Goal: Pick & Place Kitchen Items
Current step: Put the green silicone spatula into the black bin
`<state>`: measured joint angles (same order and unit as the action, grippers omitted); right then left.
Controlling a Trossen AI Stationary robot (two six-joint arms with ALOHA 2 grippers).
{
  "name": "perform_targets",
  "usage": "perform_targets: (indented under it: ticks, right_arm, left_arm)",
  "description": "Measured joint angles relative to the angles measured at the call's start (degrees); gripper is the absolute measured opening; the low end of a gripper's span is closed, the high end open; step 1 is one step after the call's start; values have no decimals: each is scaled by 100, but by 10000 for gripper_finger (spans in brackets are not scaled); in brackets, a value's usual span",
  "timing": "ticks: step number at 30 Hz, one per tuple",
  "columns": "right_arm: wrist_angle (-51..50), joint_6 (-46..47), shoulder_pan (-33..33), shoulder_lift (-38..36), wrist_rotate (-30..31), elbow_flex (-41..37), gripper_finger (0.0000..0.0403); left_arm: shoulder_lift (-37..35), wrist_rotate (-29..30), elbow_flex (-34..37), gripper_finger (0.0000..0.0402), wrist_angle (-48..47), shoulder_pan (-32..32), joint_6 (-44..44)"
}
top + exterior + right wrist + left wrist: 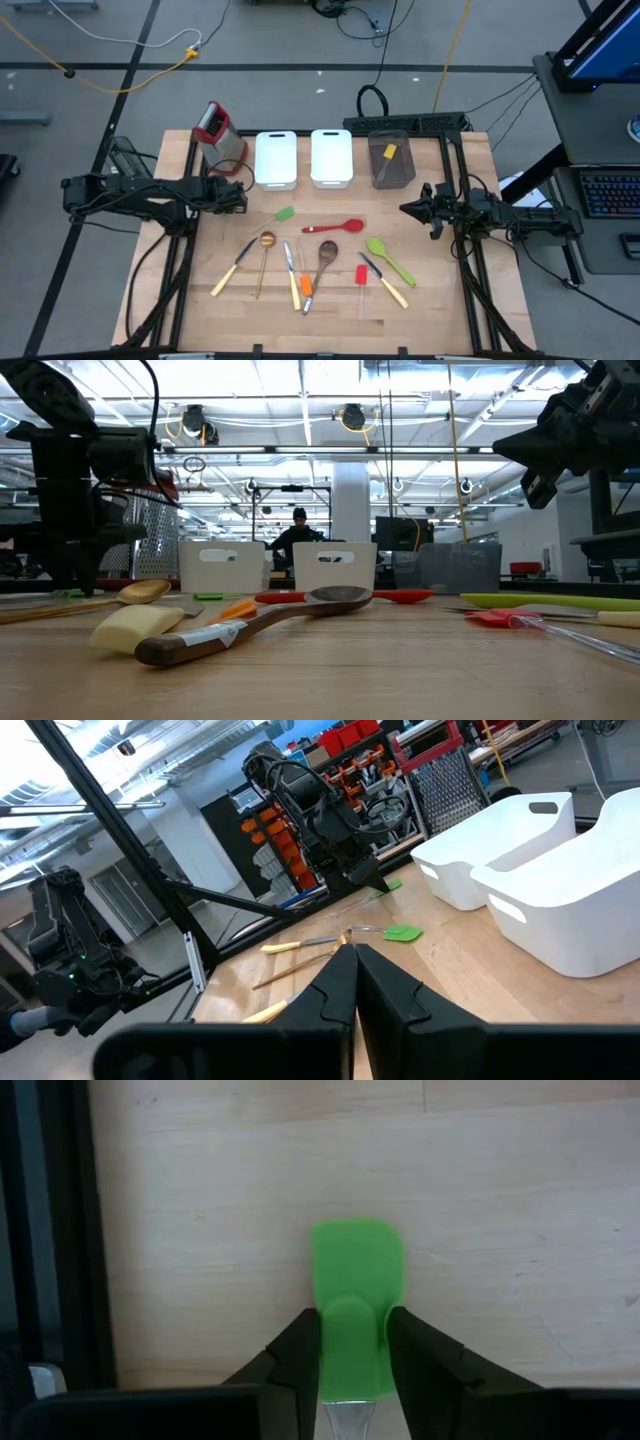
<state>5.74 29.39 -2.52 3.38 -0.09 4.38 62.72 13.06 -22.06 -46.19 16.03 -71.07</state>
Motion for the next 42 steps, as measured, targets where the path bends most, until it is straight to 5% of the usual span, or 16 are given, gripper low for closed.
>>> perform_targets:
  ticks: [26,42]
  right_arm:
    - [0,-2,-1,1,1,0,0]
    - [0,15,1,1,4,0,0]
  left_arm:
    - [-24,44,4,101,-4,2,52]
    - [-669,-63,22,100,-174,6,186]
